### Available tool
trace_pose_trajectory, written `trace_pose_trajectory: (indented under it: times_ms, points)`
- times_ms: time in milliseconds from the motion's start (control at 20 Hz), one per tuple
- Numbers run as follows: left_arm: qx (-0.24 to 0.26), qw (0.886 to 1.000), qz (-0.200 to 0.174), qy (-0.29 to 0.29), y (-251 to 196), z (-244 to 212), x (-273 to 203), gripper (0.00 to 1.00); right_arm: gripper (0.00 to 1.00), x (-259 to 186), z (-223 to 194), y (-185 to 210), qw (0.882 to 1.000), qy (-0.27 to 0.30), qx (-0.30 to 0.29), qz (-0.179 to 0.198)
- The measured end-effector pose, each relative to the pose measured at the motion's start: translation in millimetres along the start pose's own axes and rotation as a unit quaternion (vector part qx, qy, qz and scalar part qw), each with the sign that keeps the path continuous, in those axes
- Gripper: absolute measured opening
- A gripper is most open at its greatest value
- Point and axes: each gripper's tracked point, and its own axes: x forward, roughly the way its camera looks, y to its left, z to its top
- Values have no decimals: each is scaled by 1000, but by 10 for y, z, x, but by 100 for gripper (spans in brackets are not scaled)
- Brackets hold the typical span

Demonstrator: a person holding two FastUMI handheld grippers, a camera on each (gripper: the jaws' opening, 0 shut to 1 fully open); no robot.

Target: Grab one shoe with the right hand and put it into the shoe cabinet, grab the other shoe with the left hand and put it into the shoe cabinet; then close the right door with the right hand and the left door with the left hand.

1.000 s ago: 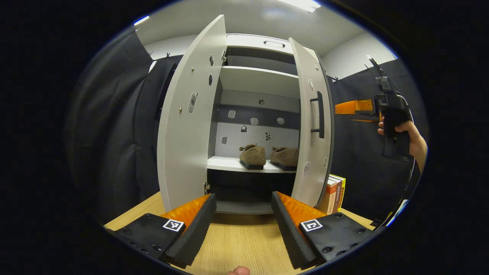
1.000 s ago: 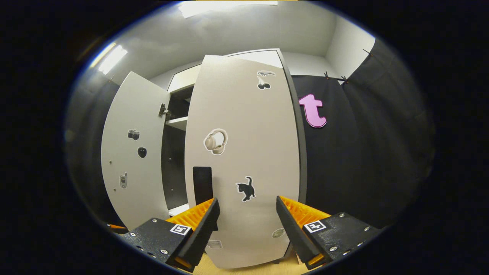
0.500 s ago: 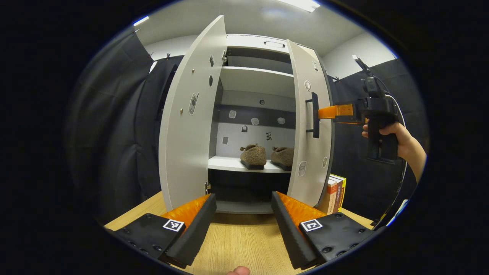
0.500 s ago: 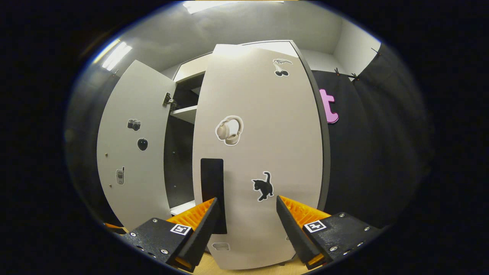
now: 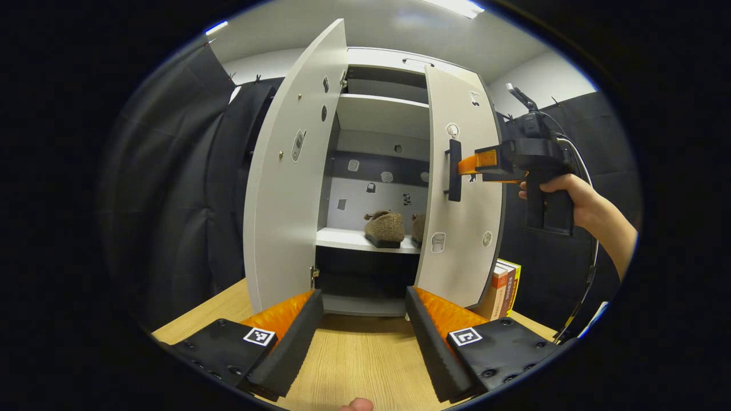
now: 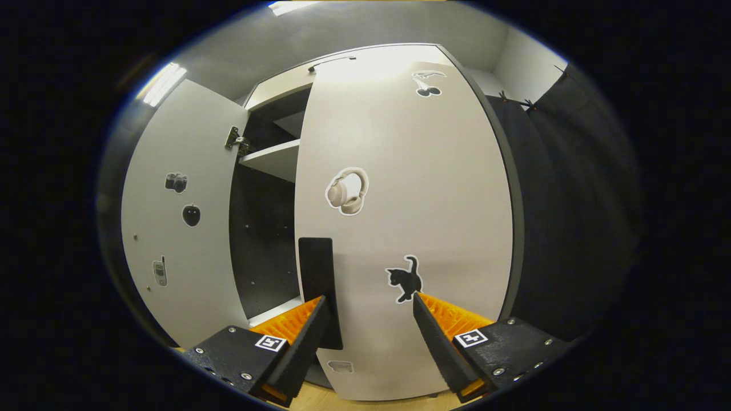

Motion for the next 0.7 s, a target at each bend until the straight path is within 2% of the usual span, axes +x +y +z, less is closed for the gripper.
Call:
trace_pose_trajectory:
  times_ms: [50,100,250,300,500,550,600,650,700]
  points:
    - [0,1000,0,-1,5,14,11,95,91,45,6,15,1000,-2,-6,0]
    - [1,1000,2,-1,29,19,8,99,92,91,14,19,1000,-5,-9,-1]
    - [2,1000,3,-5,29,62,-3,99,92,202,8,46,1000,-7,-8,-4]
    - [2,1000,3,-7,25,86,-5,95,91,215,4,41,1000,-8,-10,-4]
    - [4,1000,13,-17,88,202,-37,95,92,172,16,15,1000,-11,-17,-14]
    - [4,1000,18,-19,127,243,-56,95,92,138,31,-4,1000,-13,-19,-18]
    - [7,999,28,-16,188,255,-87,99,92,102,46,-12,999,-16,-18,-21]
    - [9,999,38,-15,252,289,-121,95,92,43,40,-16,1000,-15,-15,-21]
    - [11,999,50,-15,327,357,-142,95,92,-39,12,-19,1000,-12,-12,-19]
